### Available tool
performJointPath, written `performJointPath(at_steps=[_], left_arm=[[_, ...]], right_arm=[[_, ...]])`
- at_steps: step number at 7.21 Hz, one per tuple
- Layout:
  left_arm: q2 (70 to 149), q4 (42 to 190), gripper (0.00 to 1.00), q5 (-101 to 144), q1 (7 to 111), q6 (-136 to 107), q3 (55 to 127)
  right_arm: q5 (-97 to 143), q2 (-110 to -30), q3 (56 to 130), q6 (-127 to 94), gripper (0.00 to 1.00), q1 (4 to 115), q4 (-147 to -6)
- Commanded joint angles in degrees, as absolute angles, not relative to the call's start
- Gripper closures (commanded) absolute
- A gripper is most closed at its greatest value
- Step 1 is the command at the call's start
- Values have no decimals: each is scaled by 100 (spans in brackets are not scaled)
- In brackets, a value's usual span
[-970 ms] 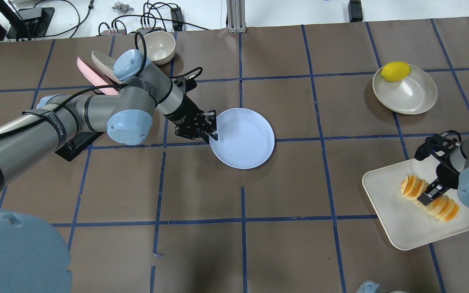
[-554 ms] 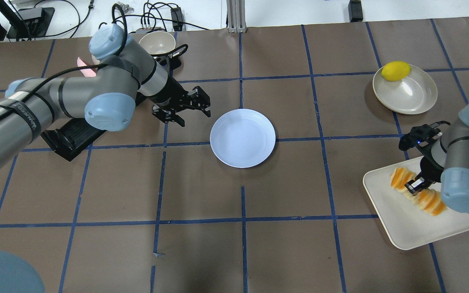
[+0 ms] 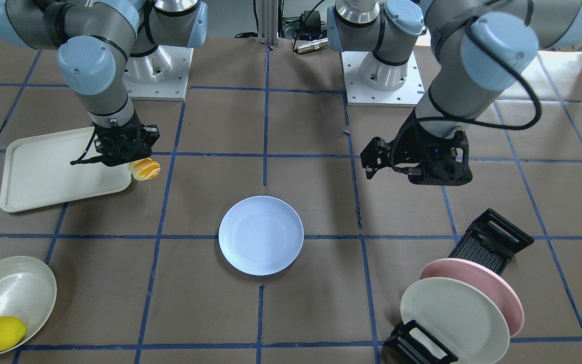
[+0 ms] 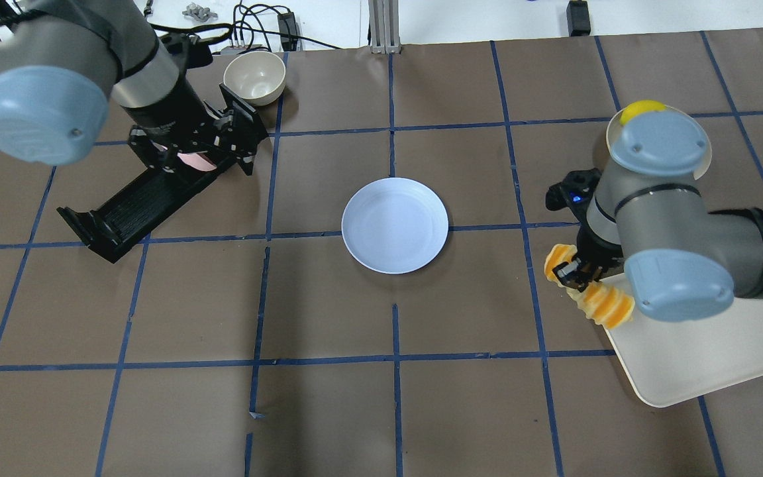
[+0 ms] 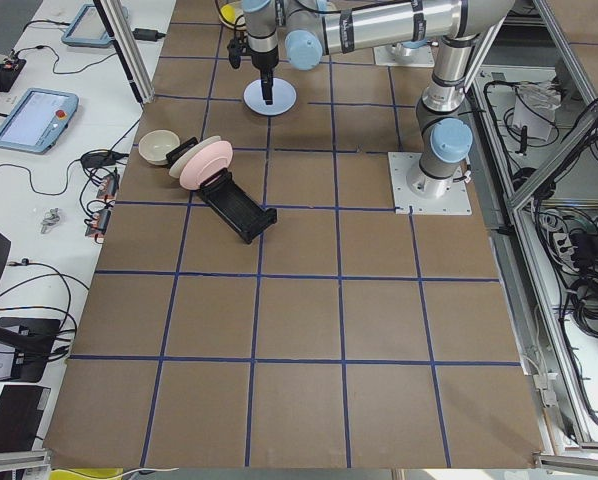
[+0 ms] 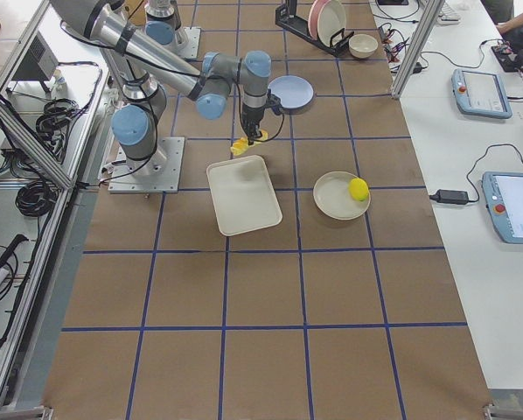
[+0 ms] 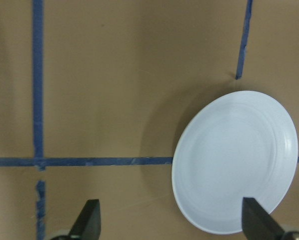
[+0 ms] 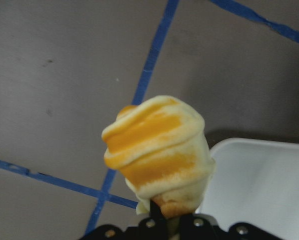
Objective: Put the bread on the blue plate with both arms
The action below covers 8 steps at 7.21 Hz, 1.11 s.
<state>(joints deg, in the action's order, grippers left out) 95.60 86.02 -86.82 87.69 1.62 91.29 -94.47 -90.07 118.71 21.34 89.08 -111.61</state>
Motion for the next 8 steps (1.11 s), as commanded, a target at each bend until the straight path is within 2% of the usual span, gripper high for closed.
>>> performJointPath(at_steps=[1,4,5,6,8], left_arm=[[9351,9543,0,-9235,8727,473,8432],[9379,9510,0,-9237,8780,519,8551],[9291,9501,0,-9176,8798,510,8526],[9220,9492,0,-9167,8798,510,8499],[9132,9553,0,-9272,8789,501,8508]], right_arm=[[-9220,-7881,10194,884,88,10041,-10328],[-9159,-6096,8329,-96,87,11309,-10354],[-9123,-5865,8132,-97,86,11320,-10362],[-9088,-5793,8130,-71,79,11320,-10423],[-9079,-5599,8112,157,27,11224,-10740]])
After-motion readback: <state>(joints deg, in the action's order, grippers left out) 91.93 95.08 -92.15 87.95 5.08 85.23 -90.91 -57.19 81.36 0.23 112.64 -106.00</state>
